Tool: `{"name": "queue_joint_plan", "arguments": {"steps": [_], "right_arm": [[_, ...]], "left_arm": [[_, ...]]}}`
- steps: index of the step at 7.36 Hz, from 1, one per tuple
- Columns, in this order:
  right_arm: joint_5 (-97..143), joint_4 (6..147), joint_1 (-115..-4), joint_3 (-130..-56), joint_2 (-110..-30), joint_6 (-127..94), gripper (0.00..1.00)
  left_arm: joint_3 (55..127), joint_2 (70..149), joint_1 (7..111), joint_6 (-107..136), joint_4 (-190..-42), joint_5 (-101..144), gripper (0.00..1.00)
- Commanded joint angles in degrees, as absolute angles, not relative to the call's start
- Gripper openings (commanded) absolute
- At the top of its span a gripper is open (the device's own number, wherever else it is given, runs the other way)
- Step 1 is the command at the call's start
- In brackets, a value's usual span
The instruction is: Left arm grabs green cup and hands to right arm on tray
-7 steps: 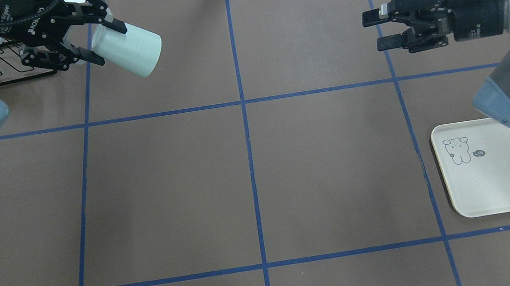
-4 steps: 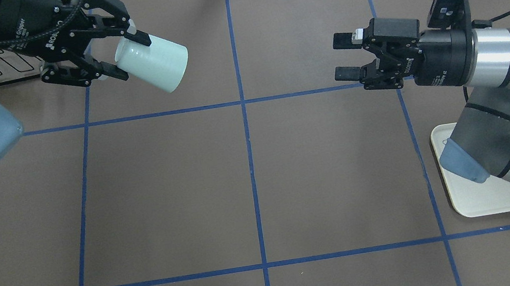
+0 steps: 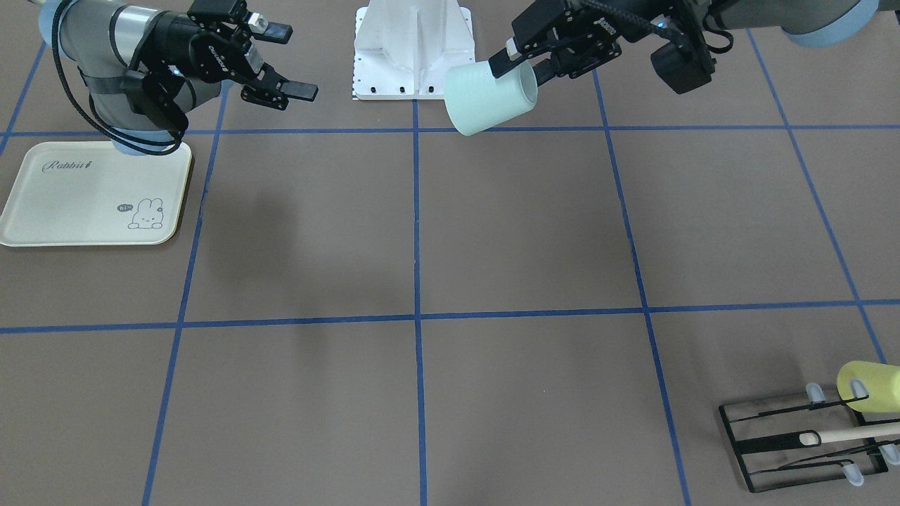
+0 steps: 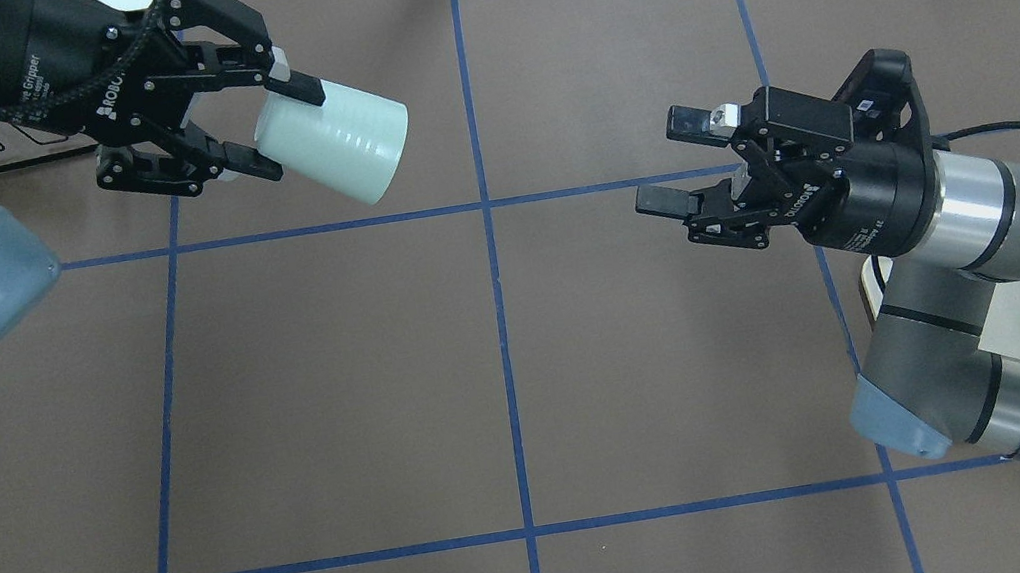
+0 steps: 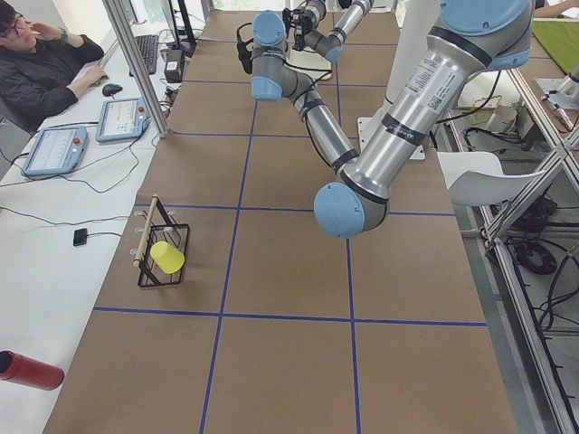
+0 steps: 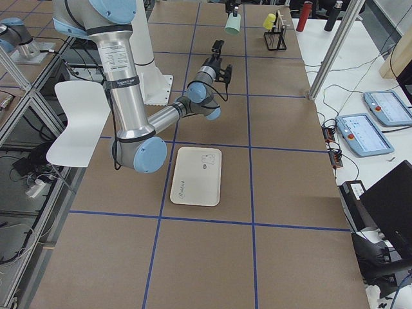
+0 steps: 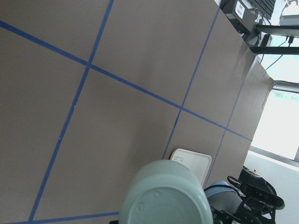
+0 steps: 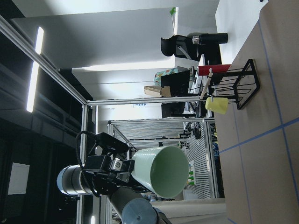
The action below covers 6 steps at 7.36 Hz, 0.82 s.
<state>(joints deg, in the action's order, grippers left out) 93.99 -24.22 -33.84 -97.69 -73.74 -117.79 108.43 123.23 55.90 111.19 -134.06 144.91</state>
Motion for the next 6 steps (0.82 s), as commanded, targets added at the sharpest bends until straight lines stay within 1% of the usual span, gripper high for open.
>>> {"name": "queue_joint_plan", "arguments": {"steps": [1,3,5,6], "right_arm": [[92.8,-27.7,-33.5,-98.2,-73.7,-120.3,0.99],[90.9,-28.6,-32.5,-99.6,-73.7,-122.2,0.99],[87.0,-27.3,-29.2,-101.5,-72.8,-122.9,0.99],[84.7,-25.9,-27.2,-101.1,-70.2,-122.4,0.99]], "left_arm": [[107.3,123.2,54.4,111.5,-142.3,145.3,0.29],[107.3,123.2,52.3,116.7,-150.4,145.0,0.29],[107.4,123.3,51.9,118.7,-151.3,144.5,0.29],[107.4,123.3,51.9,118.8,-151.3,144.5,0.29]]}}
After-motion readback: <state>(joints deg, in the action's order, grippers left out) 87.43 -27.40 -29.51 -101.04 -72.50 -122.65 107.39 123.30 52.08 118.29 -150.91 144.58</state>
